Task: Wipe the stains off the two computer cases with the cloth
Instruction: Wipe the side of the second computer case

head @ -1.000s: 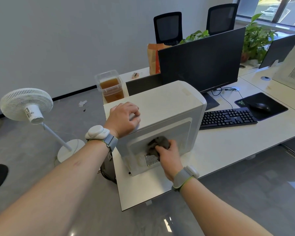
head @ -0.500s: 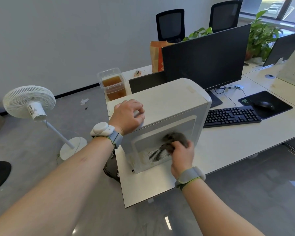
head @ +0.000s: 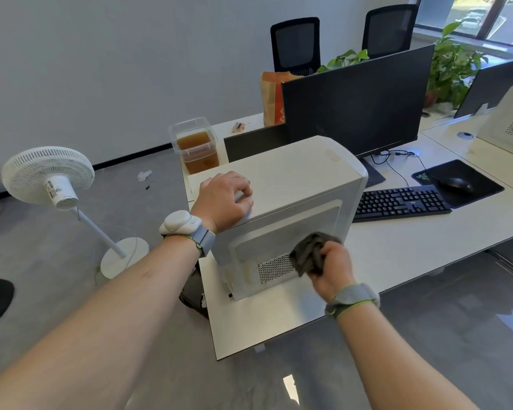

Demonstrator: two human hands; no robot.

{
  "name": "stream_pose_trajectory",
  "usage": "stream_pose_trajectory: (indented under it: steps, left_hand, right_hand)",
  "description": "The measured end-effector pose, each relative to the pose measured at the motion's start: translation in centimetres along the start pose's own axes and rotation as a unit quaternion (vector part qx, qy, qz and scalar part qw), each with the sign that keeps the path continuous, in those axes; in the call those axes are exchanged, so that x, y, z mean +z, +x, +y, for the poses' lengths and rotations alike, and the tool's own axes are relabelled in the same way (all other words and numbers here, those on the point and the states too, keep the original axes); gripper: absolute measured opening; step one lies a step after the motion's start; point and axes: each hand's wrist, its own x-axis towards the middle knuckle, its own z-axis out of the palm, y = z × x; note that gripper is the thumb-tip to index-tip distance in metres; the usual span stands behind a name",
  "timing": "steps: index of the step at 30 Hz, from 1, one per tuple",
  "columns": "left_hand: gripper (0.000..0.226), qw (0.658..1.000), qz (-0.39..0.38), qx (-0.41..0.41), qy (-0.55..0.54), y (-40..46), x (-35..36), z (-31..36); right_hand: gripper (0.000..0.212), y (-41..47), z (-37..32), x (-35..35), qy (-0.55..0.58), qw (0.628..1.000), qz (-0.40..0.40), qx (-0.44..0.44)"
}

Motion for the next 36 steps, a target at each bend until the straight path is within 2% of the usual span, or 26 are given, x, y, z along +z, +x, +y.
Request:
stream_pose_trajectory:
  steps: [3, 7, 11, 14, 16, 18, 21, 24, 30, 33, 36]
  left_hand:
    - [0.019, 1.0, 0.0, -0.002, 0.0, 0.0, -0.1, 0.2]
    - [0.017, 1.0, 0.003, -0.002, -0.004, 0.0, -0.1, 0.2]
    - [0.019, 1.0, 0.0, -0.004, -0.001, 0.1, -0.1, 0.2]
    - [0.02, 1.0, 0.002, -0.006, -0.001, 0.2, -0.1, 0.3]
    - [0.019, 1.0, 0.003, -0.005, -0.004, 0.1, -0.1, 0.2]
    - [0.018, 1.0, 0.003, -0.002, -0.002, 0.0, -0.1, 0.2]
    - [0.018, 1.0, 0.001, -0.003, 0.002, 0.0, 0.0, 0.3]
    - [0.016, 1.0, 0.003, -0.005, 0.001, 0.0, -0.1, 0.3]
    - [0.014, 1.0, 0.004, -0.007, 0.0, 0.0, -0.1, 0.5]
    - [0.014, 1.0, 0.005, -0.008, 0.0, 0.0, -0.1, 0.4]
    - [0.014, 1.0, 0.005, -0.008, -0.004, 0.0, 0.0, 0.5]
  right_hand:
    - [0.031, 2.6, -2.7, -0.8, 0.075, 0.996, 0.034, -0.032]
    - [0.05, 4.5, -1.9, -0.3, 0.071, 0.99, 0.073, -0.096]
    - [0.045, 3.5, 0.3, 2.2, 0.035, 0.984, 0.123, -0.123]
    - [0.038, 2.6, 3.2, 3.1, -0.083, 0.983, 0.108, -0.125]
    - [0.03, 1.4, 4.4, 3.0, -0.097, 0.991, 0.056, -0.078]
    - [0.028, 1.1, 4.2, 2.0, -0.062, 0.997, 0.022, -0.046]
    - [0.035, 2.4, 2.3, 0.6, 0.022, 0.994, 0.071, -0.082]
    - [0.02, 1.6, 1.8, 2.5, 0.078, 0.992, 0.047, -0.092]
    - [0.018, -1.8, 6.8, 5.5, -0.048, 0.994, -0.014, -0.096]
    - [0.013, -3.1, 6.9, 5.8, -0.089, 0.982, -0.075, -0.147]
    - [0.013, -2.8, 7.6, 5.8, -0.12, 0.977, -0.066, -0.163]
